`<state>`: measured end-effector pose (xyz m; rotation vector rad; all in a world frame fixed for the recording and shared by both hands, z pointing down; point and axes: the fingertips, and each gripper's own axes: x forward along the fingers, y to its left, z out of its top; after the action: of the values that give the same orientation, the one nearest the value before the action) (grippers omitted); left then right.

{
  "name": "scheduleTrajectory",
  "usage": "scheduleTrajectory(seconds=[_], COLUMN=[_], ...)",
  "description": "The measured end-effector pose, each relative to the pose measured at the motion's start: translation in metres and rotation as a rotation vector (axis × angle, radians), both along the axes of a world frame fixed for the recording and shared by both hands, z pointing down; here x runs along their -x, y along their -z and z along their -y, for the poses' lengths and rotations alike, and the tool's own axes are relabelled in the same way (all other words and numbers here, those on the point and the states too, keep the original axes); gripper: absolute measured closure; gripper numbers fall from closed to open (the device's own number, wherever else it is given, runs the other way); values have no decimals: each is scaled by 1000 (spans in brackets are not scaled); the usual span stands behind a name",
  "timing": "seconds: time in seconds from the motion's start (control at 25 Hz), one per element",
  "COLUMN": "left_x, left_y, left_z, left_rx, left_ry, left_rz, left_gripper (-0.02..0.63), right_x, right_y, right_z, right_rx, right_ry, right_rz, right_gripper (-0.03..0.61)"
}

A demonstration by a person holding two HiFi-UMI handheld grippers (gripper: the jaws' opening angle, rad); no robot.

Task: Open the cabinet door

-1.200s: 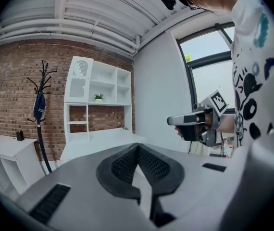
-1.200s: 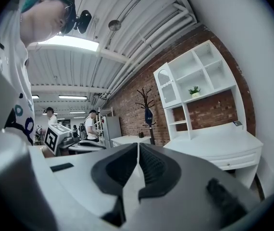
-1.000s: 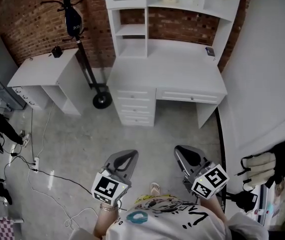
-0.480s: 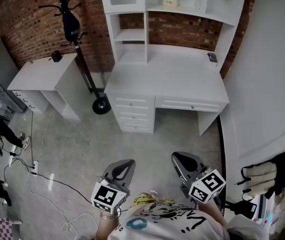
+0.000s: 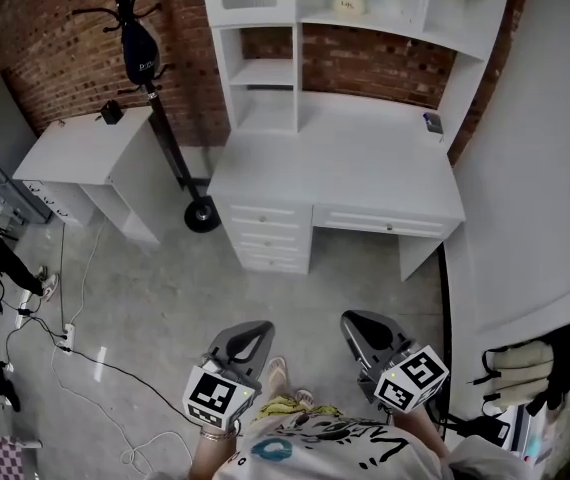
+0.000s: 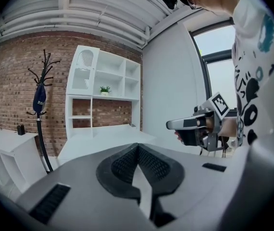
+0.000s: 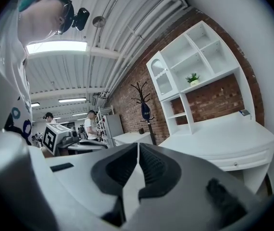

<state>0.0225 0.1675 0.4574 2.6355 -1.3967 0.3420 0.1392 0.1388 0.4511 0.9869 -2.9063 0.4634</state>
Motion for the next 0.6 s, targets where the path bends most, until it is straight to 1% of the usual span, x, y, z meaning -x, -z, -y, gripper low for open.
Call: scheduleTrajectory(seconds=[0.32,0.6], left_x=[15,48], left_y=[9,13], left_z=[58,97], left_rx=[-27,-28], left_ry=[-37,-44], left_rz=[-1,-1], left_gripper=[600,600], right_x=[23,53], right_y=[13,22], right_z=[56,95], right_rx=[-32,-46], right_ry=[-8,-21], right_rz=[-1,4], right_gripper=[549,549])
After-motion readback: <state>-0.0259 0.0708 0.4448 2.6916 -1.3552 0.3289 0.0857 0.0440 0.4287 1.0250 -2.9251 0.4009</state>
